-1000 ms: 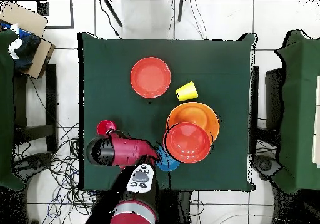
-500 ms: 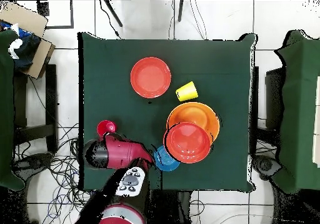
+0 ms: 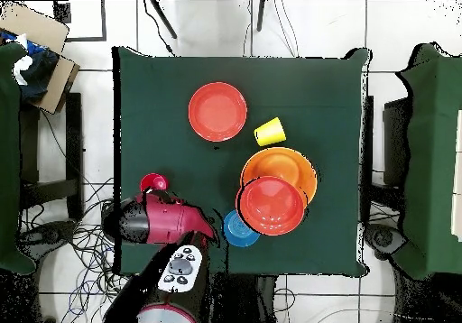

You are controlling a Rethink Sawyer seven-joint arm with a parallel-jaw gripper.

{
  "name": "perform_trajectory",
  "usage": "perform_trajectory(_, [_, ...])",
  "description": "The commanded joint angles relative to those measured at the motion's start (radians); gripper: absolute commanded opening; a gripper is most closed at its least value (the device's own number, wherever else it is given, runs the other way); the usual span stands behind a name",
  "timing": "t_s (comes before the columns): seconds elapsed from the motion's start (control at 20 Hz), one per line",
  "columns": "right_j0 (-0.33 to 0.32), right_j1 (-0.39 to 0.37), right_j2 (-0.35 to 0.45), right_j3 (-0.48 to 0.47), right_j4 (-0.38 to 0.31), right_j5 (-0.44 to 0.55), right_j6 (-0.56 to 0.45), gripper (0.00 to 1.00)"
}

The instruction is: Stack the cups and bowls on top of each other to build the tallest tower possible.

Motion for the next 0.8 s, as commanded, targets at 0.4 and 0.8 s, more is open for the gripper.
perform_trajectory(0.4, [-0.063,0.096,0.153,0.031,0.051,-0.088,0.186,1.00])
perform_trajectory(0.8, [-0.039,0.073,0.152,0.059,0.073,-0.051,0.210,1.00])
